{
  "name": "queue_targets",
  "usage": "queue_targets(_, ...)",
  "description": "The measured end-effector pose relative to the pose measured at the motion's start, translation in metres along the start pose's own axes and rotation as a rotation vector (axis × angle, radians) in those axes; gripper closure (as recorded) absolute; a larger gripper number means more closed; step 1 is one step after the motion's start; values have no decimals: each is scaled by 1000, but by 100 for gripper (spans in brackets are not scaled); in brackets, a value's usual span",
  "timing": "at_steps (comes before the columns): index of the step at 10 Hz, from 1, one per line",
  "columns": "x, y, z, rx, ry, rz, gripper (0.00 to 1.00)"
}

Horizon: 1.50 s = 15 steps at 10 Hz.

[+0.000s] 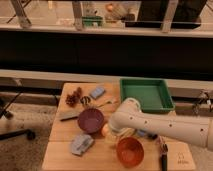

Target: Place apple in tray

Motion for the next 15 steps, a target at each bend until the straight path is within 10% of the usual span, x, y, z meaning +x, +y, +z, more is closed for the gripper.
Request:
queue_targets(8,-5,2,8,-15,7,-14,21)
queue_targets(15,-5,7,5,-14,2,-15,88)
